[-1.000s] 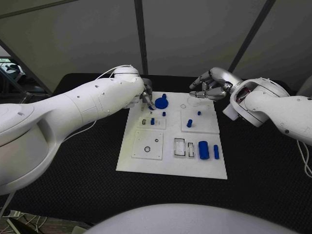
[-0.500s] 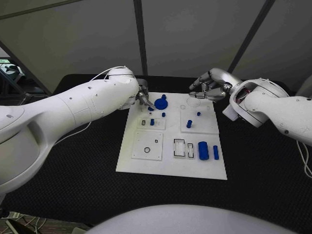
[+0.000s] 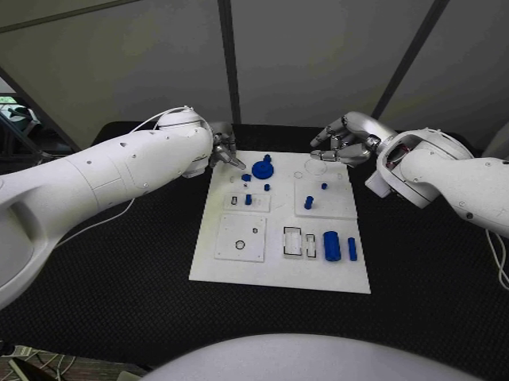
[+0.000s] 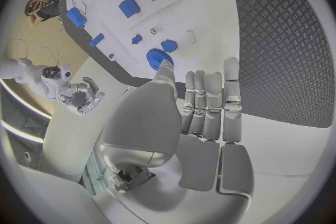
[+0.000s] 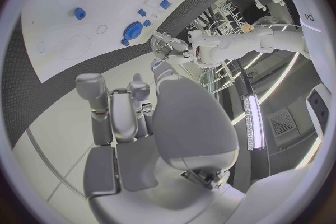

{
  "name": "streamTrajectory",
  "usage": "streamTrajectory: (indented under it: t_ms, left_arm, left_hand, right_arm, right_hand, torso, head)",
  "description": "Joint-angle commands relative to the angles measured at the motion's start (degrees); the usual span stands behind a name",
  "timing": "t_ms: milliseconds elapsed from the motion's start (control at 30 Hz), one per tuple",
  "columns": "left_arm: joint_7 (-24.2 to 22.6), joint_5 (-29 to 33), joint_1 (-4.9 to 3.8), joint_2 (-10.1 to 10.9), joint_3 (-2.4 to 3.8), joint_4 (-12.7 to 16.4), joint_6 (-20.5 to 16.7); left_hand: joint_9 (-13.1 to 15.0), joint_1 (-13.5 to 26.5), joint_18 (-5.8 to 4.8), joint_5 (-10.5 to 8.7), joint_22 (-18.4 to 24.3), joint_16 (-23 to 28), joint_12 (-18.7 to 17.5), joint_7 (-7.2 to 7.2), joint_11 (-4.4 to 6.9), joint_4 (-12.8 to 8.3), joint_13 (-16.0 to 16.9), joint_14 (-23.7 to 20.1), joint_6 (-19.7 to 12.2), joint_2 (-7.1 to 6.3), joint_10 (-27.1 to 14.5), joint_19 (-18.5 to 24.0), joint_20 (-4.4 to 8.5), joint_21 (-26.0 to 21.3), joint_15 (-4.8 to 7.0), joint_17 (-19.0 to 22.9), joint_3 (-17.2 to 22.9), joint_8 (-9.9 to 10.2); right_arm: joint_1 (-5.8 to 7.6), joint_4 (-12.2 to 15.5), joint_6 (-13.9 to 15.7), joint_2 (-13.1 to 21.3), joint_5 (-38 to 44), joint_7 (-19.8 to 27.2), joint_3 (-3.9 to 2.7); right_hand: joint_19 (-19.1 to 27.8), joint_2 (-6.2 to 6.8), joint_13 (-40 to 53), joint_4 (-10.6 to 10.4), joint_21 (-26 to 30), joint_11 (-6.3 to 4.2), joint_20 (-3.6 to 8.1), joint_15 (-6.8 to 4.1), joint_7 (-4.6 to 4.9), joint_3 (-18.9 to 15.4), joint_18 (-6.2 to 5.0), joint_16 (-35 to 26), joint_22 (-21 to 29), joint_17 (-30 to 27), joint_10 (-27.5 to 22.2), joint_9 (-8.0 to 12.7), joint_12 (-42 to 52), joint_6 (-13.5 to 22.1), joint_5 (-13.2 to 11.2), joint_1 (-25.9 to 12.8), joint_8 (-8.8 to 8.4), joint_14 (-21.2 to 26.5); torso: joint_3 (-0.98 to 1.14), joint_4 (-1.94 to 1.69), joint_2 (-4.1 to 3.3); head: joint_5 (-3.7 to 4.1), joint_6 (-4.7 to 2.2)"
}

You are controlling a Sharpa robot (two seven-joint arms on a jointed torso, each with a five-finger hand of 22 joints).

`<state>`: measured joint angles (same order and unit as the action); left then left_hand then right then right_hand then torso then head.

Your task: Assemble the parts on the task board

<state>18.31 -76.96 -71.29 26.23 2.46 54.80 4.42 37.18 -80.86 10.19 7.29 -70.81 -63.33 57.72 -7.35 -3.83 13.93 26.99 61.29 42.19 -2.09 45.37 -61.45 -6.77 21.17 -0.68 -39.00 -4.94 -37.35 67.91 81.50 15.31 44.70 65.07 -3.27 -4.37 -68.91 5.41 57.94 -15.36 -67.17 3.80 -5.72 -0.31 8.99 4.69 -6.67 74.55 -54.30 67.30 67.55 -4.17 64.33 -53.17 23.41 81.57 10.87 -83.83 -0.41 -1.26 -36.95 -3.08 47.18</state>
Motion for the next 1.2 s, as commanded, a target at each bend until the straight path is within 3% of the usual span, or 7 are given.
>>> streamTrajectory:
  t_ms: [33,100,200,300,633,800,1200]
  left_arm:
    - [-10.5,1.8,-0.15,1.1,0.06,1.5,-7.8]
    - [-14.5,1.8,-0.13,1.8,0.02,2.3,-9.7]
    - [-19.7,0.8,-0.03,2.7,-0.18,3.3,-12.4]
    - [-24.4,-0.7,0.13,3.4,-0.99,4.2,-14.6]
    - [-32.5,-7.7,0.44,5.1,-4.55,4.6,-17.3]
    - [-33.9,-11.4,0.54,5.5,-5.72,4.3,-15.7]
    - [-36.2,-14.9,1.02,5.2,-6.48,2.2,-14.1]
  left_hand:
    - [-3.6,-4.0,0.03,0.13,1.9,4.2,-3.0,-0.94,-1.01,-1.6,-2.2,-3.6,-1.0,0.85,-2.0,1.6,-0.71,-2.6,-0.90,4.2,1.4,3.3]
    - [-7.7,-7.5,0.03,0.22,4.0,7.5,-7.0,-1.47,-1.80,-2.8,-5.2,-6.0,-1.3,1.24,-3.2,3.3,-1.48,-5.2,-1.66,6.3,3.0,7.0]
    - [-13.8,-10.5,0.12,0.23,6.4,10.4,-11.4,-1.49,-2.34,-3.9,-9.4,-6.8,1.1,0.51,-2.2,3.8,-2.21,-7.7,-2.21,8.8,5.1,11.7]
    - [-18.1,-11.6,0.11,0.23,7.5,12.1,-14.9,-0.91,-2.72,-4.8,-12.8,-6.7,4.1,-0.19,-1.0,3.7,-2.39,-8.8,-2.55,10.5,6.7,15.3]
    - [-23.1,-12.8,-0.11,0.16,5.8,13.7,-20.1,-0.06,-3.36,-7.8,-17.2,-6.6,9.0,-1.92,0.3,4.6,-2.06,-8.0,-2.64,12.3,10.4,20.1]
    - [-24.6,-13.0,-0.16,0.19,4.5,13.9,-22.3,0.45,-3.39,-9.5,-18.7,-7.3,11.4,-2.46,-0.2,5.6,-2.06,-7.6,-2.59,12.7,12.3,21.9]
    - [-27.6,-12.3,-0.41,-0.17,-2.6,12.8,-24.8,0.88,-3.64,-14.8,-20.9,-7.9,14.9,-3.24,0.4,8.2,-1.53,-3.3,-2.58,12.9,18.7,26.4]
  right_arm:
    - [0.08,0.2,-0.2,0.1,-0.2,0.3,-0.04]
    - [0.08,0.2,-0.2,0.1,-0.2,0.3,-0.03]
    - [0.07,0.2,-0.2,0.2,-0.3,0.3,-0.03]
    - [0.07,0.2,-0.2,0.3,-0.3,0.3,-0.03]
    - [0.05,0.2,-0.2,0.4,-0.3,0.4,-0.03]
    - [-0.03,0.2,-0.1,0.5,-0.3,0.5,-0.03]
    - [-0.18,0.3,-0.2,0.5,-0.3,0.5,-0.03]
  right_hand:
    - [-0.1,-0.25,-0.1,0.0,0.2,-0.07,0.14,-0.39,-0.20,0.2,-0.55,-0.3,0.0,0.0,0.1,0.0,0.1,0.0,0.2,0.0,0.20,-1.8]
    - [-0.2,-0.24,0.0,0.0,0.2,-0.08,0.14,-0.40,-0.21,0.2,-0.55,-0.2,0.0,0.1,0.1,0.0,0.1,0.0,0.2,-0.1,0.25,-1.9]
    - [-0.2,-0.24,0.0,0.0,0.2,-0.08,0.14,-0.40,-0.21,0.2,-0.55,-0.2,0.0,0.1,0.1,0.0,0.1,0.0,0.2,-0.1,0.25,-1.9]
    - [-0.2,-0.24,0.0,0.0,0.2,-0.08,0.14,-0.40,-0.21,0.2,-0.55,-0.2,0.0,0.1,0.1,0.0,0.1,0.0,0.2,-0.1,0.25,-1.9]
    - [-0.2,-0.24,0.0,0.0,0.2,-0.08,0.14,-0.40,-0.21,0.2,-0.55,-0.2,0.0,0.1,0.1,0.0,0.1,0.0,0.2,-0.1,0.25,-1.9]
    - [-0.2,-0.24,0.0,0.0,0.2,-0.08,0.14,-0.40,-0.21,0.2,-0.55,-0.2,0.0,0.1,0.1,0.0,0.1,0.0,0.2,-0.1,0.25,-1.9]
    - [-0.2,-0.29,0.0,0.0,0.2,-0.10,0.14,-0.41,-0.22,0.3,-0.55,-0.2,0.0,0.1,0.1,0.0,0.2,0.0,0.2,0.0,0.26,-1.9]
  torso:
    - [0.00,0.04,0.02]
    - [0.00,0.03,0.03]
    - [0.03,0.10,-0.01]
    - [-0.02,0.06,-0.03]
    - [0.05,0.19,-0.09]
    - [0.03,0.24,-0.17]
    - [0.05,0.18,-0.11]
  head:
    - [-0.05,-0.06]
    - [-0.04,-0.08]
    - [-0.10,-0.21]
    - [-0.02,-0.38]
    - [0.02,-0.44]
    - [0.08,-0.41]
    - [0.36,-0.26]
